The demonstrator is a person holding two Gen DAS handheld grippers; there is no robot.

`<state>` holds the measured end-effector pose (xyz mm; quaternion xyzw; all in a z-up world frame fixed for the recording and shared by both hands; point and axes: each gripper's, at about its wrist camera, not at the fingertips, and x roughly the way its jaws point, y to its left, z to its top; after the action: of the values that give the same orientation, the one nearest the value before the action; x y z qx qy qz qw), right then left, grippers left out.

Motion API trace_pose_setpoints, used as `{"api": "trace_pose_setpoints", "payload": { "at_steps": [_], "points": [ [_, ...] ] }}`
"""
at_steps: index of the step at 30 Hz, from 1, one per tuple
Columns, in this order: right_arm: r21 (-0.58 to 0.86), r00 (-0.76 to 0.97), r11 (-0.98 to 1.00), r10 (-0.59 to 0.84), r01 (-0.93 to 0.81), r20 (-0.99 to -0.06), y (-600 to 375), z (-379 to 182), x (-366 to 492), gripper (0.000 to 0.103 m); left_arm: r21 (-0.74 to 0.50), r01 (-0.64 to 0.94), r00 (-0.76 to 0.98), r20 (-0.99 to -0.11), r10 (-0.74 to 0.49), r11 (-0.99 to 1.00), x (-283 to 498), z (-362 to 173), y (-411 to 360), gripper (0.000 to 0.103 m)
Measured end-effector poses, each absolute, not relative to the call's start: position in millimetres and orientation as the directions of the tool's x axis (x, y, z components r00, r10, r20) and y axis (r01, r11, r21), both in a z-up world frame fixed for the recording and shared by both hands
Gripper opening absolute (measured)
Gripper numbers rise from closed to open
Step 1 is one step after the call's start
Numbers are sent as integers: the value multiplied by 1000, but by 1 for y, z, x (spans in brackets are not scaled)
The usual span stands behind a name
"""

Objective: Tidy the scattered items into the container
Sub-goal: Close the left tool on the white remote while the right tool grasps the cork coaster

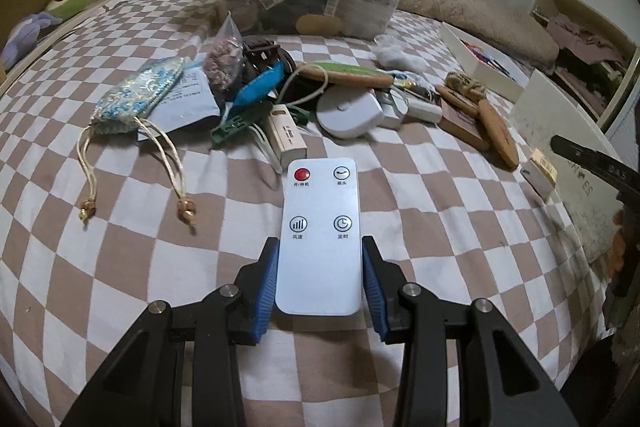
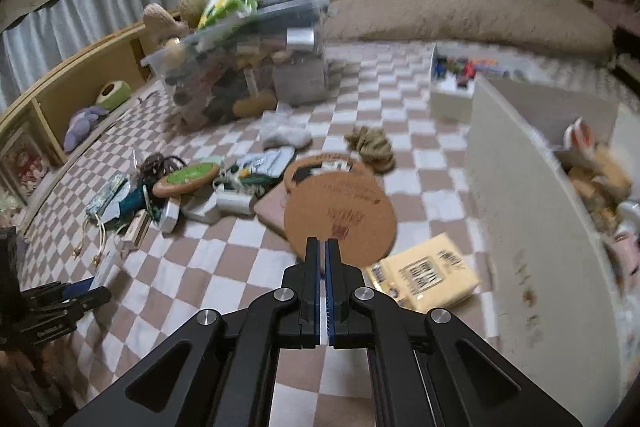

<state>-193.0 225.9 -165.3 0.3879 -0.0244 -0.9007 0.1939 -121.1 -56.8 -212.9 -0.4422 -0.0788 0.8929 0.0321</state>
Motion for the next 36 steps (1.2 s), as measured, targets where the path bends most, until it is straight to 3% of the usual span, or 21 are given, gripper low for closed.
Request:
{"api": "trace_pose_setpoints", "payload": {
  "at_steps": [6, 8, 9, 11, 19, 30, 36],
  "points": [
    [152, -638, -945, -310, 291, -705, 224, -174, -213, 2, -161, 2, -594, -794, 129, -987, -123, -218, -53, 39],
    [143, -646, -947, -303, 289, -701, 225, -174, -219, 16, -155, -2, -591, -796, 127, -988, -123, -220, -52, 39],
    [133, -650, -949, -295, 288, -701, 225, -175, -223, 52, -155, -3, -591, -797, 127, -988, -123, -220, -52, 39],
    [134, -649, -948, -297, 289, -700, 226, -177, -229, 100, -152, -5, -591, -797, 125, -988, -123, -220, -51, 39],
    [40, -618, -902, -326, 430, -715, 219, -189, -245, 100, -142, -8, -588, -800, 119, -990, -124, -222, -51, 39],
    [65, -517, -856, -369, 513, -772, 207, -216, -264, 101, -126, 0, -587, -803, 102, -992, -134, -226, -48, 39],
    [14, -512, -846, -336, 533, -790, 194, -218, -263, 101, -100, -8, -590, -803, 86, -995, -140, -228, -41, 52]
  ]
}}
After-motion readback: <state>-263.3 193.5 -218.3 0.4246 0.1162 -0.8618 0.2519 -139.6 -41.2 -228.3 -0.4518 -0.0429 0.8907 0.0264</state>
